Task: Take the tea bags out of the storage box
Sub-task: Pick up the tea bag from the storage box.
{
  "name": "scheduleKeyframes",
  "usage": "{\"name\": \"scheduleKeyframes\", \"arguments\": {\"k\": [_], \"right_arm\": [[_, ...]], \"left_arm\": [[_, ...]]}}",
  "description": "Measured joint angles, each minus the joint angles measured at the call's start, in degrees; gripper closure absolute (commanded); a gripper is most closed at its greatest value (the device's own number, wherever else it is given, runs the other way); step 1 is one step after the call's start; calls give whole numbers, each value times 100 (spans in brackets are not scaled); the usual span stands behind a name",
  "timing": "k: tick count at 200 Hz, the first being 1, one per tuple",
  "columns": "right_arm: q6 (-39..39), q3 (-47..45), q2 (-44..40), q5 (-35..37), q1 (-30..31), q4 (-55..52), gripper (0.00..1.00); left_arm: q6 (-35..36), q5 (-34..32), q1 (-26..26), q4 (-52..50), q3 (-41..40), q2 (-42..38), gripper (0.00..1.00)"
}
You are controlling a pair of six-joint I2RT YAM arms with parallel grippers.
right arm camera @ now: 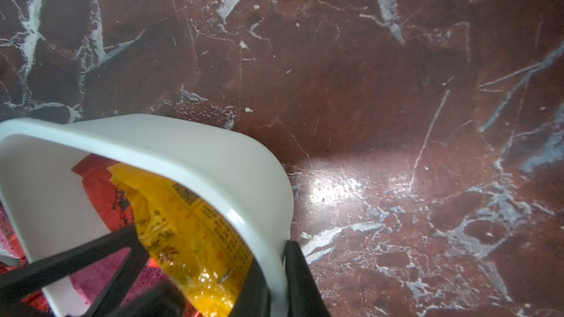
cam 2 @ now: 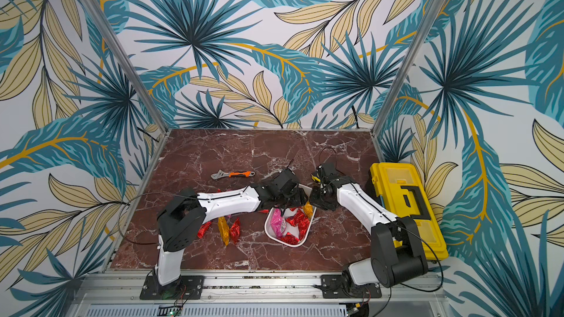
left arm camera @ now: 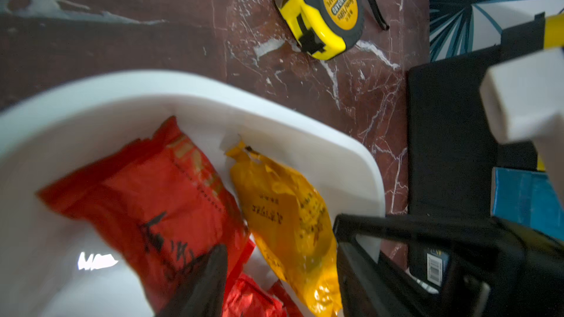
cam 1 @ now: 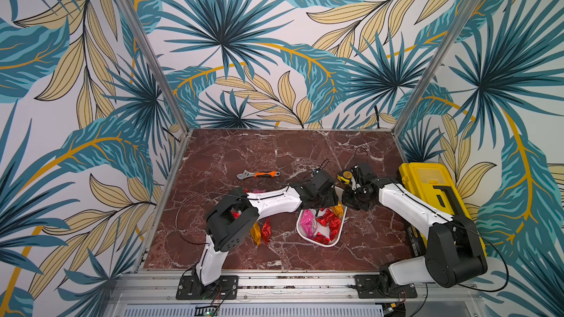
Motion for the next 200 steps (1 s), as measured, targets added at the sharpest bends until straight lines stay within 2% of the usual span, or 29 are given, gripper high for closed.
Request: {"name": "scheduleKeyframes", "arguments": {"k": [35,79,127,161,200], "right_arm": [[-7,0,0,-2,0,4,84],[-22,0,0,-13,0,4,84],[-70,0,0,15,0,4,84],[-151,0,0,52,0,2,84],[-260,4,-7,133,0,-39,85]], "left_arm": [[-138,131,20,125,195,254,48],[-236,236,15,203,323,459,69],[-22,151,7,85,420,422,89],[195,42,-50,-101,420,273,93],[501,-149,-166,-323,380,-461,94]]}}
